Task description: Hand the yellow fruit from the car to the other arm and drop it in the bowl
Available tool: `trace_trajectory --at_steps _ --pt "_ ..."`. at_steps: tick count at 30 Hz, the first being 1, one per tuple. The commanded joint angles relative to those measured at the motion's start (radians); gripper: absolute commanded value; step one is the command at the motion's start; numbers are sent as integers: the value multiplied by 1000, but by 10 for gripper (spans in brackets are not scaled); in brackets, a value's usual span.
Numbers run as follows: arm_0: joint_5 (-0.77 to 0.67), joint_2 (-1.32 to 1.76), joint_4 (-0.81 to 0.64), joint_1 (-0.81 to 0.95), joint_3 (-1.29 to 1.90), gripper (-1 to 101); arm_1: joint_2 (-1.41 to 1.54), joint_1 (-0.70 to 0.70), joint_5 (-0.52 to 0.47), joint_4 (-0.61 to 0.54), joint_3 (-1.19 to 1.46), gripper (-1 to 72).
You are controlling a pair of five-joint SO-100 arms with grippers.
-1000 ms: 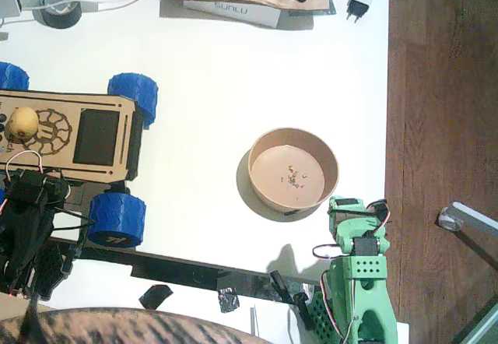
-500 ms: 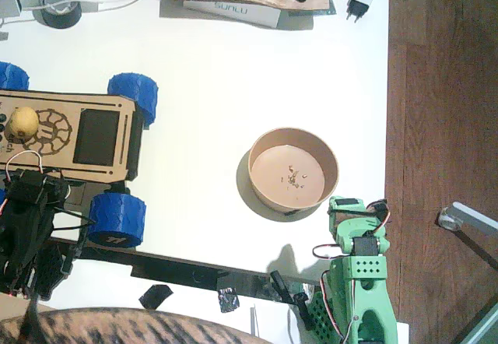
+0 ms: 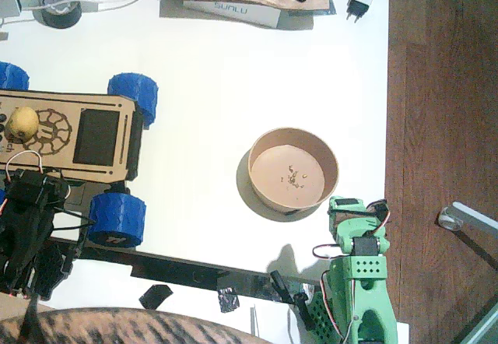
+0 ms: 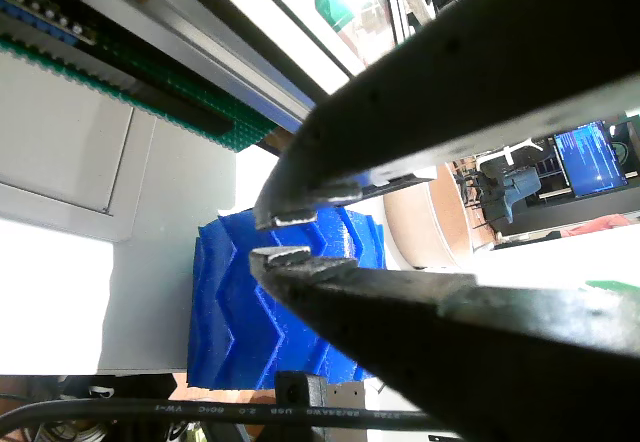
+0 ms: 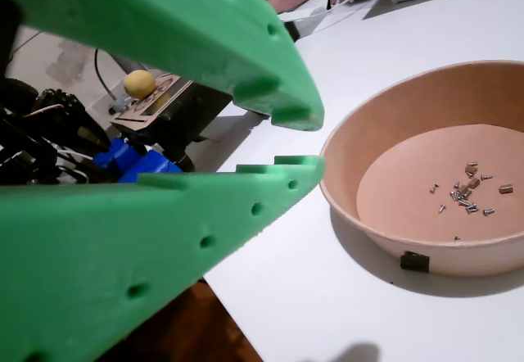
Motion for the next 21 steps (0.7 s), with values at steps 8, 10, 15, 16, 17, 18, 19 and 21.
trace_trajectory --at_steps 8,10,15,16,17,18,19,21 --pt "-6 153 34 2 -84 1 6 -8 3 3 -46 2" --pt "-6 64 43 2 -178 1 6 -8 3 3 -46 2" --pt "-5 -77 107 5 -454 1 6 -9 3 3 -46 2" --pt "-5 -95 123 3 -505 1 6 -9 3 3 -46 2" --pt "-5 -120 138 2 -554 1 6 -9 3 3 -46 2" --pt "-5 -147 150 2 -603 1 6 -9 3 3 -46 2" --pt "-5 -176 163 2 -652 5 6 -9 3 3 -46 2" --pt "-5 -236 179 5 -742 29 6 -11 2 3 -46 2"
